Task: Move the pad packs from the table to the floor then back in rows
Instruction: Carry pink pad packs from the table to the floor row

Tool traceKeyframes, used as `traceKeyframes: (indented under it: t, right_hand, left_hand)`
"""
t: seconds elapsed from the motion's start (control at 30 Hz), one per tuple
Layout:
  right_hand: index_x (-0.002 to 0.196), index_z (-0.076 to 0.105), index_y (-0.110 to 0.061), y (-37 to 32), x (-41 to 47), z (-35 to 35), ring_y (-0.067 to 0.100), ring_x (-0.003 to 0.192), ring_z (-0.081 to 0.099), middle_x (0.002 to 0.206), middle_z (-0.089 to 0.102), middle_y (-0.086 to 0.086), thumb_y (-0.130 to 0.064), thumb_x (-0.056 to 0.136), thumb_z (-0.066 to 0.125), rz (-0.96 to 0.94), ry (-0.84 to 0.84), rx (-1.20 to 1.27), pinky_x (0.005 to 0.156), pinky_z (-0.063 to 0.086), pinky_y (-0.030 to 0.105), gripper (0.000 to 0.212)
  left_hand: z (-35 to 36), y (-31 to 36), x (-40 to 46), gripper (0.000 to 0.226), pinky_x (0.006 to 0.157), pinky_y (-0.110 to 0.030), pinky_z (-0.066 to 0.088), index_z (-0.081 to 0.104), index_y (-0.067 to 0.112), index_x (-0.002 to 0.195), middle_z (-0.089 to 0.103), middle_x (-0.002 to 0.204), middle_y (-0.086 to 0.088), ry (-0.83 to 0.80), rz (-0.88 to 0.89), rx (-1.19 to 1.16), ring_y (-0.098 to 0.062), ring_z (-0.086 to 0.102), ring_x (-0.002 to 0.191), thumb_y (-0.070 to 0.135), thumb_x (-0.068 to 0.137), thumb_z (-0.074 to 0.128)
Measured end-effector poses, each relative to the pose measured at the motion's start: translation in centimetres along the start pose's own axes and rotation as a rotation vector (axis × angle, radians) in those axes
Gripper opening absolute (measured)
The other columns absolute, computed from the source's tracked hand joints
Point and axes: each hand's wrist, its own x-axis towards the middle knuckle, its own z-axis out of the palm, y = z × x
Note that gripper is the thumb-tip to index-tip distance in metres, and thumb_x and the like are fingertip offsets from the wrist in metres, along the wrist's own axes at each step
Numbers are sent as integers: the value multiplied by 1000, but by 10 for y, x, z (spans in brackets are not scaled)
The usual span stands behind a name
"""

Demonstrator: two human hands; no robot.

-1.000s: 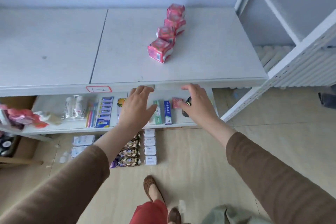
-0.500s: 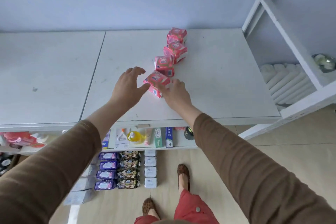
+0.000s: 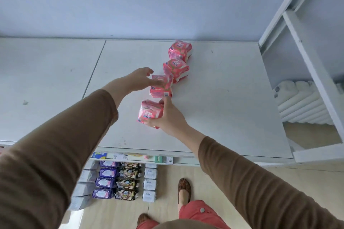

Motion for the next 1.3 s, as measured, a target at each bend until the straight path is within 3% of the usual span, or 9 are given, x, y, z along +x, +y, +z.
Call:
traceKeyframes:
  t: [0.17,0.4,0.47,0.63,0.77,0.9,1.03,1.17,1.3]
  right_hand:
    - [112,45,-32,20,-16,-27,7,86,66,102,67,-12,-56,66,84,58,0,55,67,45,23,66]
    - [115,54,-25,36,-70,-32,10,89,68,101,70,-4,-42,81,80,58,35,329,81,56,34,46]
    - [117,51,-23,35,-96,-21,2,80,66,100,68,-4,-39,86,75,72,23,406,70,51,21,42]
    - [112,51,-27,30,-167,26,7,81,69,105,68,1,-28,93,67,131,20,556,68,50,23,25]
    - [123,50,-23,60,-231,72,-2,76,66,105,64,-3,-25,89,65,179,42,480,68,49,17,37]
    - [119,49,-29,93,-285,114,-4,79,64,110,62,-1,-16,87,67,242,88,448,65,50,14,39]
    - [139,39,-23,148,-317,144,0,97,61,114,53,-12,-16,77,81,306,70,327,71,51,12,76]
    - [130,49,-18,220,-332,173,26,107,64,122,57,0,-13,74,87,353,56,249,89,56,40,69]
    - [119,57,-20,296,-326,207,18,111,58,118,57,0,-24,71,90,304,47,194,98,51,39,58]
  left_hand:
    - [8,1,3,71,100,-42,44,53,20,122,61,119,-3,-205,-48,-14,-23,55,111,48,66,86]
    - [28,-16,-59,62,66,-31,53,40,18,116,65,104,-4,-15,132,-249,-20,64,87,36,75,83]
    - [35,-32,-92,60,71,-32,53,41,18,121,65,106,-3,-27,166,-325,-18,62,89,36,79,80]
    - [54,-83,-188,61,98,-51,48,43,13,129,62,112,-14,-186,232,-461,-23,61,99,30,82,78]
    - [96,-140,-253,55,93,-51,48,45,13,127,61,111,-19,-224,184,-402,-32,60,97,29,83,73]
    - [141,-198,-294,39,67,-24,50,43,20,127,63,103,-6,-274,131,-315,-11,62,79,24,94,63]
    - [206,-242,-300,46,57,-13,46,44,21,125,66,98,2,-322,66,-272,2,62,68,33,88,70]
    - [288,-288,-290,60,73,-30,55,45,24,120,65,102,7,-263,25,-242,-13,64,88,39,75,82]
    - [368,-330,-254,47,63,-36,47,52,23,110,64,92,3,-222,-26,-140,-20,59,79,44,77,78]
